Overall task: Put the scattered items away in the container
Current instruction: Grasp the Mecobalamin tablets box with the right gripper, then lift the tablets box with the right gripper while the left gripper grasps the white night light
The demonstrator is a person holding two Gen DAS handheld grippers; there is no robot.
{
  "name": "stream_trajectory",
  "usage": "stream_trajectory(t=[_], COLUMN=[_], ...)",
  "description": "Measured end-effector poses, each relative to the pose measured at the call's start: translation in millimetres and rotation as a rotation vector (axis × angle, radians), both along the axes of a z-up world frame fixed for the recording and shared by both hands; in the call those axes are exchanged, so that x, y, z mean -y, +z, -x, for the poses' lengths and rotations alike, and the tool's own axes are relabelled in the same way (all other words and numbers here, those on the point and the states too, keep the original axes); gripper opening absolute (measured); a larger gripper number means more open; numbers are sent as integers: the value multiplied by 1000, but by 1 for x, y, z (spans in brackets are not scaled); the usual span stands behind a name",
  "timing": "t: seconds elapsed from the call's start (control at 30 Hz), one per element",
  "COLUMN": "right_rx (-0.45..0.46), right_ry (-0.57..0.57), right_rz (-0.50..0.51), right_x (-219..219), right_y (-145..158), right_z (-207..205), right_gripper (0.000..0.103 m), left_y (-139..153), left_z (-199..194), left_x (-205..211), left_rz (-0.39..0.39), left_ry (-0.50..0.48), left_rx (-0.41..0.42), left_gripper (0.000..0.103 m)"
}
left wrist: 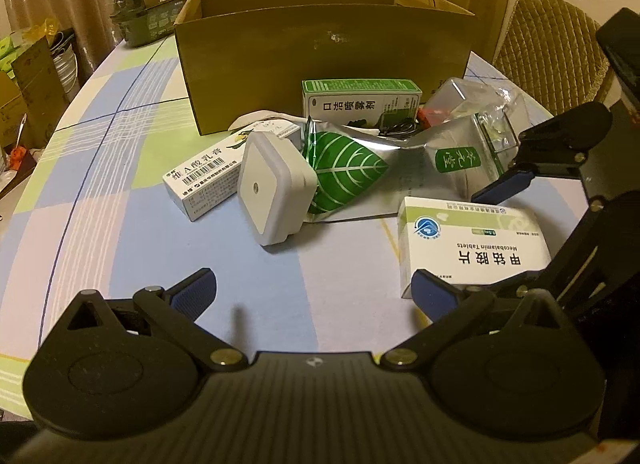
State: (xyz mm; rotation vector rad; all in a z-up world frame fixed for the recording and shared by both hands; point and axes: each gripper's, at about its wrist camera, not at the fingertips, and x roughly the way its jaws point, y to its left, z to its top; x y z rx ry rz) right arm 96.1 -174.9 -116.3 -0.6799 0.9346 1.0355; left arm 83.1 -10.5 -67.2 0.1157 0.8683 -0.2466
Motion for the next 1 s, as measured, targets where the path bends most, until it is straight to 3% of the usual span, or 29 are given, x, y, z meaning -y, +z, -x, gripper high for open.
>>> stream_trajectory(t=[0.13, 0.5, 0.77, 1.0], right_rx=[-3, 25, 122, 134], right_ry=[-35, -223, -405, -479], right_rz=[-18, -167, -273, -299], right_x=[4, 29, 44, 43], right_y=[2, 22, 44, 50], right_z=[6, 30, 28, 23], right_gripper=[71, 70, 70, 70], left_y=[0, 3, 5, 5], left_z=[0, 1, -8, -32], left_x=[-3, -1, -7, -5], left_rz=[3, 8, -29, -95], left_ry=[-6, -50, -62, -89], left_rx=[-8, -2, 18, 92], left_gripper=[102, 102, 102, 98])
